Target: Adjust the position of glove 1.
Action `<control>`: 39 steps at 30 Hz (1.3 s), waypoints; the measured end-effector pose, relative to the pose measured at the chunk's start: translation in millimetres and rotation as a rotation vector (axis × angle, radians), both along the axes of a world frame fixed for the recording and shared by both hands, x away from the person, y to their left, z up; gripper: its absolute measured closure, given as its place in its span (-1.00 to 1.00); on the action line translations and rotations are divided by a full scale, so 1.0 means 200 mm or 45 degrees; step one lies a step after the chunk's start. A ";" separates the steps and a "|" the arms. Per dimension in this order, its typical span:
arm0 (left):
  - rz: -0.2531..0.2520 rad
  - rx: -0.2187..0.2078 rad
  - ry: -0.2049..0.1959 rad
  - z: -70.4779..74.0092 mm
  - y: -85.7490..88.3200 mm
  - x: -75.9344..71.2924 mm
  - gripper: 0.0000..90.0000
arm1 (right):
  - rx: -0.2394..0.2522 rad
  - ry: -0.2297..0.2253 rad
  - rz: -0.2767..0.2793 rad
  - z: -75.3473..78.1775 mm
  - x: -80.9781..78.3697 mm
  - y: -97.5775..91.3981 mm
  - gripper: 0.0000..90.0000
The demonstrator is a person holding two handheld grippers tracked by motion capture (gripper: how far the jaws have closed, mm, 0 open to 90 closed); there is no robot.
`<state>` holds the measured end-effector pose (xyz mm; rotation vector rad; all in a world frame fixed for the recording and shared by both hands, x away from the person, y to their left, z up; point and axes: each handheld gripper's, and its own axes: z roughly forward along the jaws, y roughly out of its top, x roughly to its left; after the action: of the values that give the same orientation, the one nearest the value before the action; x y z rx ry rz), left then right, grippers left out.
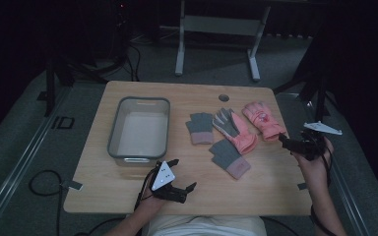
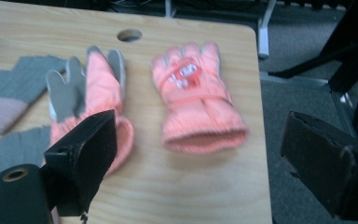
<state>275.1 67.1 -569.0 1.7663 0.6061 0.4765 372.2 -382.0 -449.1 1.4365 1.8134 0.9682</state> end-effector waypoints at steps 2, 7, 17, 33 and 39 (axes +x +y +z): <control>-0.001 0.000 0.001 0.00 0.00 0.00 -1.00 | 0.001 -0.008 0.007 0.02 0.01 0.02 -0.76; -0.005 0.000 0.001 0.00 0.00 0.00 -1.00 | -0.024 -0.046 0.109 0.11 0.06 0.15 -0.76; -0.008 -0.001 -0.006 0.00 0.00 0.00 -1.00 | -0.036 -0.065 0.246 0.20 0.15 0.38 -0.57; -0.024 0.001 -0.013 0.00 0.00 0.00 -1.00 | -0.092 -0.049 0.477 0.18 0.31 0.73 -0.04; -0.019 -0.001 -0.018 0.00 0.00 -0.01 -1.00 | -0.096 0.022 0.533 0.10 0.38 0.86 0.14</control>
<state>273.9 66.8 -569.2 1.7645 0.5827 0.4782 448.6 -210.0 -429.2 1.0407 2.1890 1.0743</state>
